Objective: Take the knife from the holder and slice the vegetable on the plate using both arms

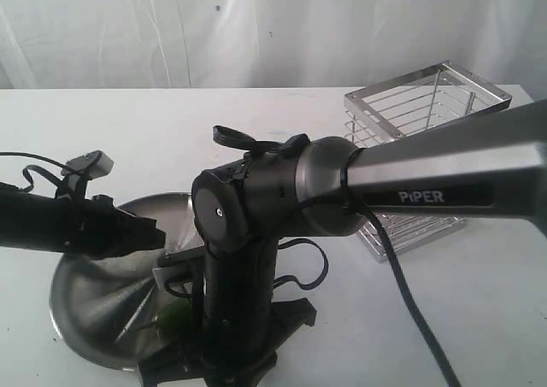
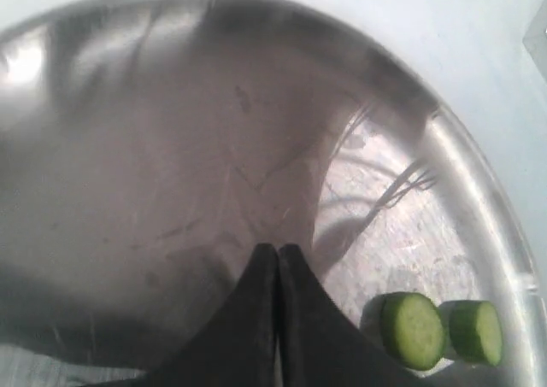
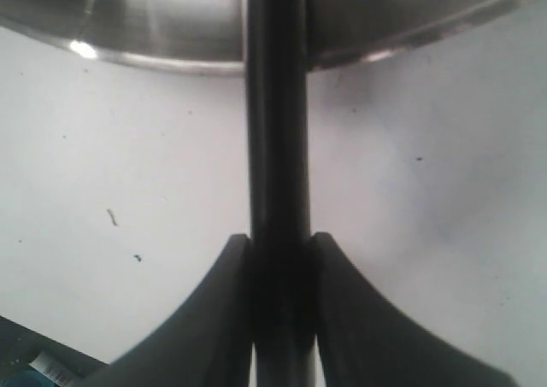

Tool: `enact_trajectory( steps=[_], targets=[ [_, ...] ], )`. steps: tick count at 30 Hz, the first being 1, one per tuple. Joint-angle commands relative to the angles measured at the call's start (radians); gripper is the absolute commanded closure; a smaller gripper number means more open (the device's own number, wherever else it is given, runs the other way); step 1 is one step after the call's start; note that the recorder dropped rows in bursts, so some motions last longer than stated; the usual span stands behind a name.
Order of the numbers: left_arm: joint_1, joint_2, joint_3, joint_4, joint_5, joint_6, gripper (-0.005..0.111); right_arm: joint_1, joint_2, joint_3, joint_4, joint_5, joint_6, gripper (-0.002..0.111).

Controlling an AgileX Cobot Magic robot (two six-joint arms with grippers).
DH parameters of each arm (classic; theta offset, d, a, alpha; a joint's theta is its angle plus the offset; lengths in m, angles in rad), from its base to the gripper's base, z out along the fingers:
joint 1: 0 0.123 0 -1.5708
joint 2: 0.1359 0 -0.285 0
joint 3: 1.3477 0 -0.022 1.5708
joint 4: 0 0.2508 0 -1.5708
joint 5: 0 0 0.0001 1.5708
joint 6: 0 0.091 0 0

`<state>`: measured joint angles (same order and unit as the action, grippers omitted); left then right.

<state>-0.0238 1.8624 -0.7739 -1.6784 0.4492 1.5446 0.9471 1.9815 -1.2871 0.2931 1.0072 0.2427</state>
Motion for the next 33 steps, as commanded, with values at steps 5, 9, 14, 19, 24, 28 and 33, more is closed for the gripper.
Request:
enact_trajectory(
  steps=[5,9,14,19,24,28,33],
  targets=[
    [0.001,-0.136,0.006,0.015,-0.062,-0.118,0.107,-0.001,-0.002,0.003,0.001,0.019,-0.059,0.108],
    [0.001,-0.226,0.006,0.024,-0.091,-0.118,0.107,-0.009,-0.015,0.003,-0.001,0.027,-0.067,0.108],
    [0.001,-0.358,0.006,0.093,-0.091,-0.182,0.107,-0.044,-0.058,0.003,0.001,0.024,-0.086,0.108],
    [0.001,-0.470,0.006,0.233,-0.127,-0.298,0.107,-0.079,-0.087,0.003,0.004,0.023,-0.109,0.108],
    [0.001,-0.542,0.040,0.246,-0.195,-0.318,0.107,-0.082,-0.089,-0.023,0.020,0.039,-0.136,0.108],
    [0.001,-0.601,0.134,0.236,-0.275,-0.328,0.107,-0.087,-0.089,-0.122,0.044,0.076,-0.204,0.108],
    [0.001,-0.776,0.269,0.176,-0.503,-0.362,0.107,-0.146,-0.041,-0.236,0.123,0.101,-0.243,0.108]
  ],
)
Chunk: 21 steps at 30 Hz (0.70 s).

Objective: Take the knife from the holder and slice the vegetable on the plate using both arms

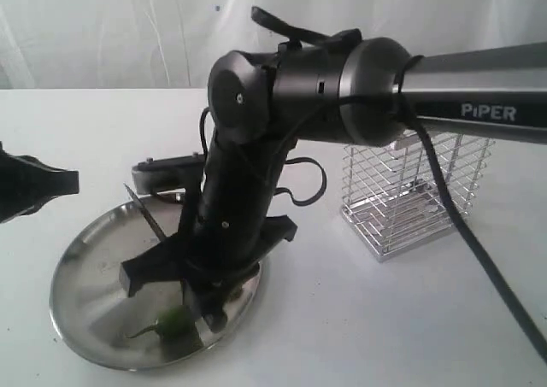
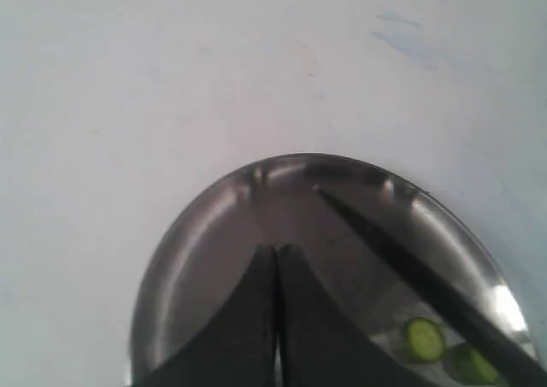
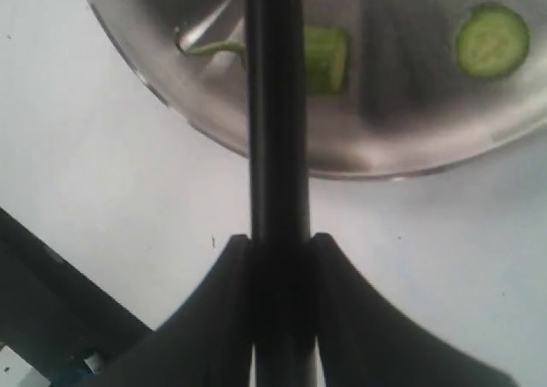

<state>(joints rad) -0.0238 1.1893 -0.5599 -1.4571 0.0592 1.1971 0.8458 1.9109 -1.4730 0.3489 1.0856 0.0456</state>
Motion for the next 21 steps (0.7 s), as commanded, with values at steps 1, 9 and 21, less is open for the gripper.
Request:
enact_trajectory(
  steps=[1,9,21],
  targets=[
    [0.001,-0.131,0.071,-0.046,-0.145,-0.015,0.107,-0.071,0.050,-0.069,0.127,0.039,-0.082,0.108],
    [0.001,-0.232,0.080,-0.160,-0.006,-0.028,0.107,-0.112,0.214,-0.216,0.347,0.092,-0.219,0.108],
    [0.001,-0.450,0.080,-0.162,-0.327,-0.051,0.107,-0.102,0.335,-0.287,0.423,-0.154,-0.224,0.108]
  ],
)
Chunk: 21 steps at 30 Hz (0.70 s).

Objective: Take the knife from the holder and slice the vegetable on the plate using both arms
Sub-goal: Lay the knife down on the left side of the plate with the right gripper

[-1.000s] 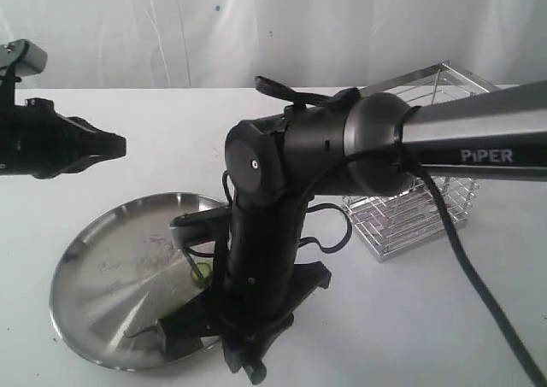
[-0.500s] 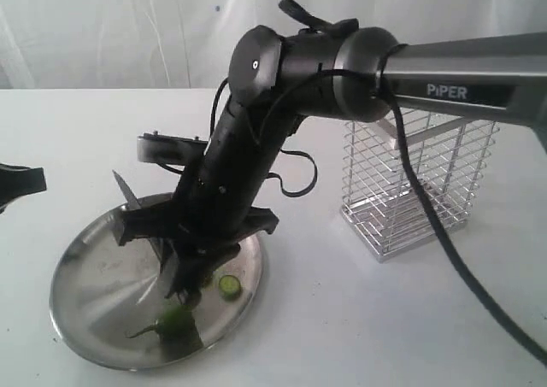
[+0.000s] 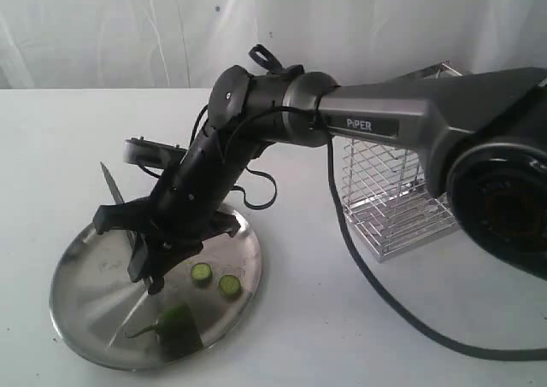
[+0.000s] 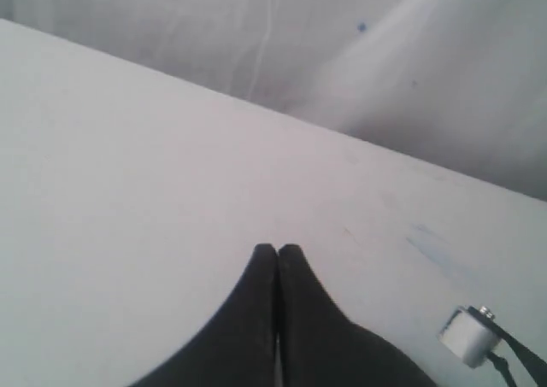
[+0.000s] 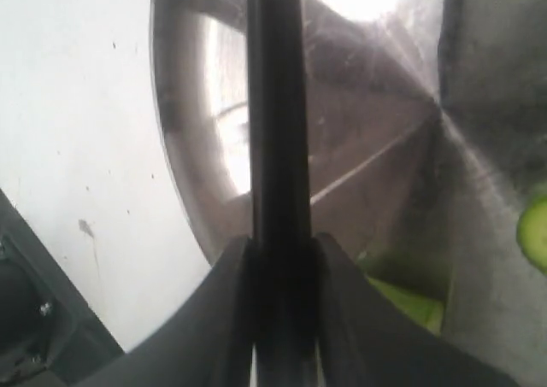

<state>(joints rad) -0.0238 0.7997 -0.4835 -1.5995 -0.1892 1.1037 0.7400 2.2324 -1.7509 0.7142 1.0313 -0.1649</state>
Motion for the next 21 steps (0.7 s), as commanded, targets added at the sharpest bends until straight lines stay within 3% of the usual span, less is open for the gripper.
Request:
enact_trajectory(
  steps=[1,9,21],
  targets=[
    [0.001,-0.066,0.005,-0.019,-0.084,0.059,0.107,0.007,0.025,-0.009,0.086,-0.117,-0.014,0.108],
    [0.001,-0.078,0.005,-0.019,-0.099,0.184,0.107,0.052,0.088,-0.009,0.233,-0.133,-0.062,0.108],
    [-0.001,-0.078,0.007,-0.019,-0.096,0.243,0.107,0.087,0.101,-0.008,0.228,-0.160,-0.060,0.084]
  ],
)
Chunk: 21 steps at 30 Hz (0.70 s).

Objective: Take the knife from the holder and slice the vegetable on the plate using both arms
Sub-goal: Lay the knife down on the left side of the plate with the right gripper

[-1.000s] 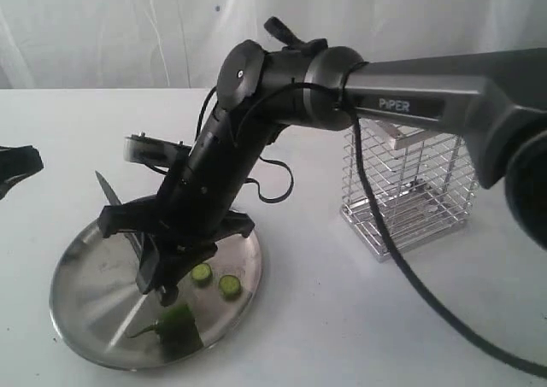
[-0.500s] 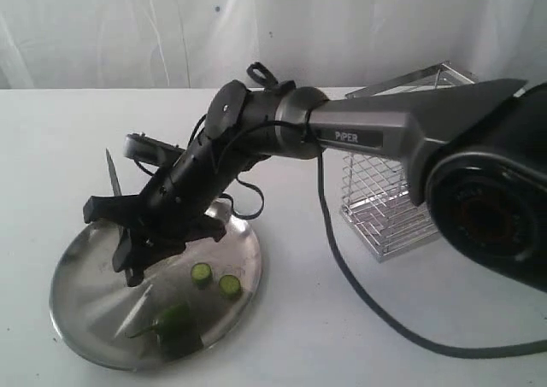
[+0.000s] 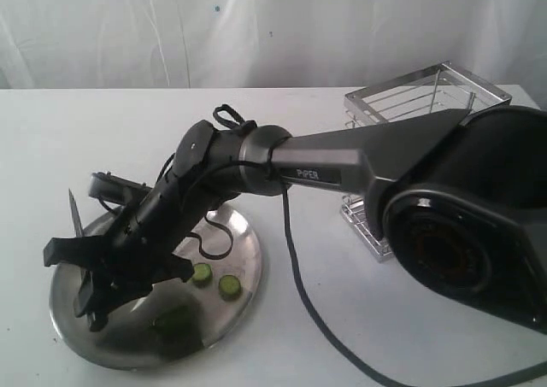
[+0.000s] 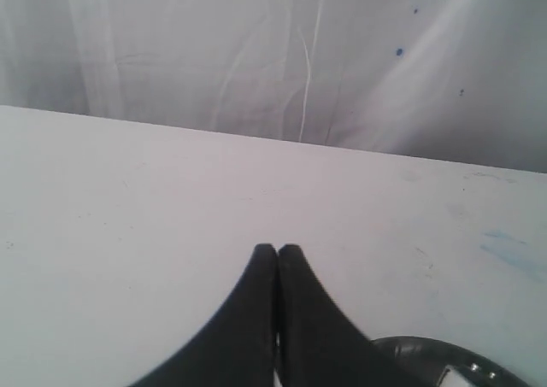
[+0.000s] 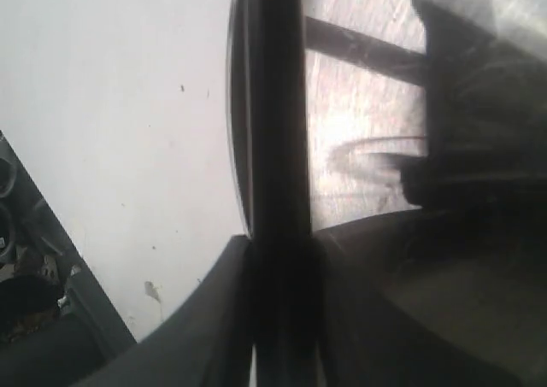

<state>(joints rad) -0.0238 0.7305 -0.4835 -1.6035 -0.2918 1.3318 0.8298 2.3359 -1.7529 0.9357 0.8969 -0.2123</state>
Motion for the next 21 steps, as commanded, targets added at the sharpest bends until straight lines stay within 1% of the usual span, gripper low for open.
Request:
enact_trajectory(
  steps=[1,8,13,21],
  targets=[
    [-0.001,-0.008,0.007,-0.015,0.009,0.015,0.107,-0.003,-0.003,-0.005,0.004,-0.030,-0.013,0.083],
    [-0.001,-0.008,0.057,-0.018,0.013,0.015,0.107,-0.003,-0.003,-0.005,-0.026,-0.037,-0.013,0.083],
    [-0.001,-0.008,0.103,-0.023,0.015,0.007,0.107,-0.004,-0.003,-0.005,-0.131,-0.021,0.000,0.083],
    [-0.001,-0.010,0.103,-0.135,0.009,0.007,0.107,-0.029,-0.029,-0.005,-0.148,0.075,0.005,0.083]
  ],
)
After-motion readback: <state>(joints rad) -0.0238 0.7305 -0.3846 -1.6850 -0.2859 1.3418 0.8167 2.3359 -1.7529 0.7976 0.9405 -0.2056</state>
